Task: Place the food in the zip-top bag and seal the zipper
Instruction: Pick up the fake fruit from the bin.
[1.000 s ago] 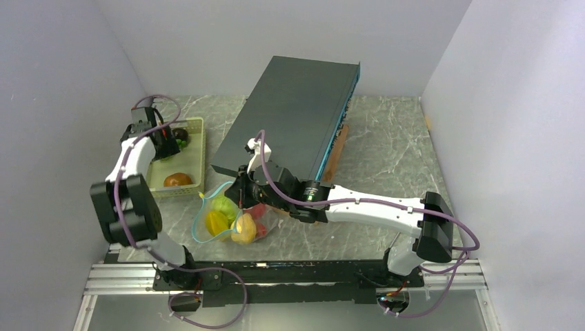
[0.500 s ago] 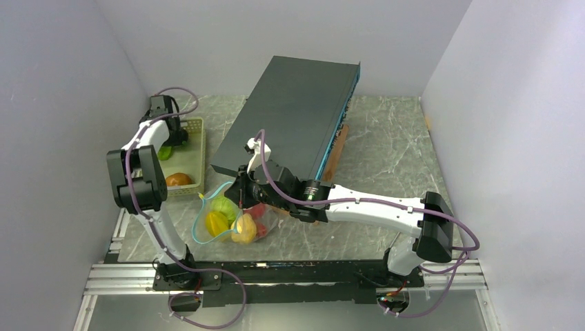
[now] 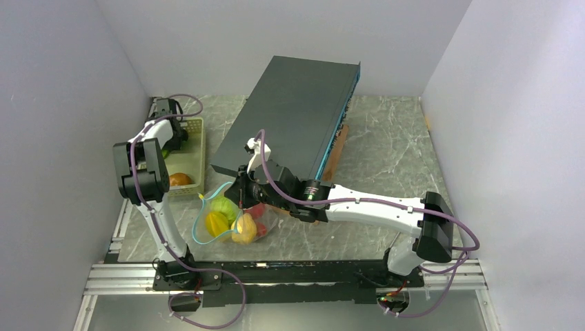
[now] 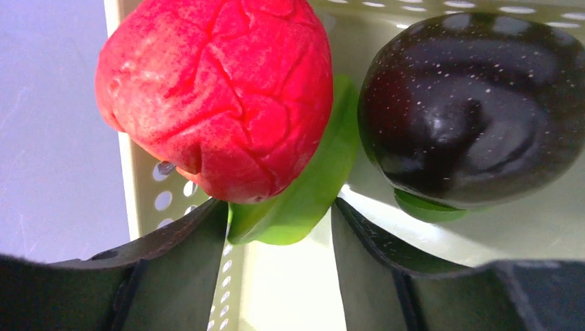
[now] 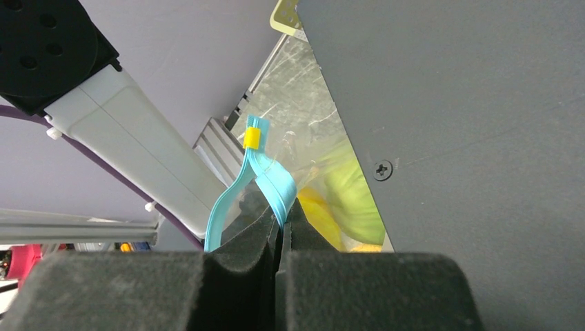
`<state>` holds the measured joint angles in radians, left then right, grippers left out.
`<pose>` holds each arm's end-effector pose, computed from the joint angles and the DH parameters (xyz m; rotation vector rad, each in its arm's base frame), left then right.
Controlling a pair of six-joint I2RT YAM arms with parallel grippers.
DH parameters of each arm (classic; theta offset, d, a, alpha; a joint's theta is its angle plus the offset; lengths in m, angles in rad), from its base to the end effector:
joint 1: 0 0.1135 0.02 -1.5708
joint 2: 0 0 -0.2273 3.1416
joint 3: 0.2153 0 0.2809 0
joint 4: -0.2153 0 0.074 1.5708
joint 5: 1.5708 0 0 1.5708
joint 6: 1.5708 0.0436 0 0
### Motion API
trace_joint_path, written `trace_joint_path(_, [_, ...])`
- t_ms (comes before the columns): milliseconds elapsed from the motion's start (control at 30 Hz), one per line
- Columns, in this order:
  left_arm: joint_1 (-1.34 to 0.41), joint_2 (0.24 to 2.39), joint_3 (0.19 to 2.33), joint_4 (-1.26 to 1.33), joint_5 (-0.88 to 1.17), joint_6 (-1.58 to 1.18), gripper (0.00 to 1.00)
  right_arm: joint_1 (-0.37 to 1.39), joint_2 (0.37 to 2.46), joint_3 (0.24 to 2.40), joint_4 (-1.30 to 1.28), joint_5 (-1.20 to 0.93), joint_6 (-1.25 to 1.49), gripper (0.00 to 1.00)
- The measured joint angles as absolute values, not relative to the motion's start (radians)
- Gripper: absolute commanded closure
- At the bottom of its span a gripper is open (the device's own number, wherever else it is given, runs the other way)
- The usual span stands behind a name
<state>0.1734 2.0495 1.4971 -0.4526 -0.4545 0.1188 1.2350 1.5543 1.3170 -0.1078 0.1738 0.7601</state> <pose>0.4404 0.0966 0.1268 -0.2422 2.5581 0.6950 0.1413 0.3819 0.2950 -0.3672 2.0619 1.1361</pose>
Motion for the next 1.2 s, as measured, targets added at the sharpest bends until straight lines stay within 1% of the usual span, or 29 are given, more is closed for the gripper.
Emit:
trace_joint_path(133, [0.173,2.060,1.503,-0.453,-0.459,0.124,0.52,1.234,1.554,1.317,-0.108,0.172,0.760,1.00])
trace_joint_path(333, [0.156,2.061,1.502,-0.454,-0.484,0.144,0.62,1.234,1.554,1.317,-0.108,0.172,0.761,1.00])
trace_joint_path(533, [0.099,2.052,1.464,-0.453,-0.544,0.162,0.67,1.234,1.552,1.317,-0.109,0.172,0.761,1.00])
trace_joint_path(733, [0.072,1.962,1.403,-0.522,-0.543,0.136,0.72,1.234,1.550,1.315,-0.108,0.172,0.761,1.00])
trace_joint_path(867, [0.070,1.857,1.377,-0.604,-0.508,0.093,0.74,1.234,1.550,1.315,-0.108,0.172,0.761,1.00])
trace_joint_path(967, [0.066,1.734,1.341,-0.667,-0.450,0.043,0.75,1.234,1.550,1.315,-0.108,0.173,0.761,1.00])
trace_joint_path(1100, [0.062,1.488,1.282,-0.754,-0.333,-0.031,0.80,1.234,1.550,1.315,-0.108,0.173,0.761,1.00])
trace_joint_path(1200, [0.061,1.299,1.261,-0.810,-0.237,-0.089,0.80,1.234,1.550,1.315,-0.108,0.173,0.761,1.00])
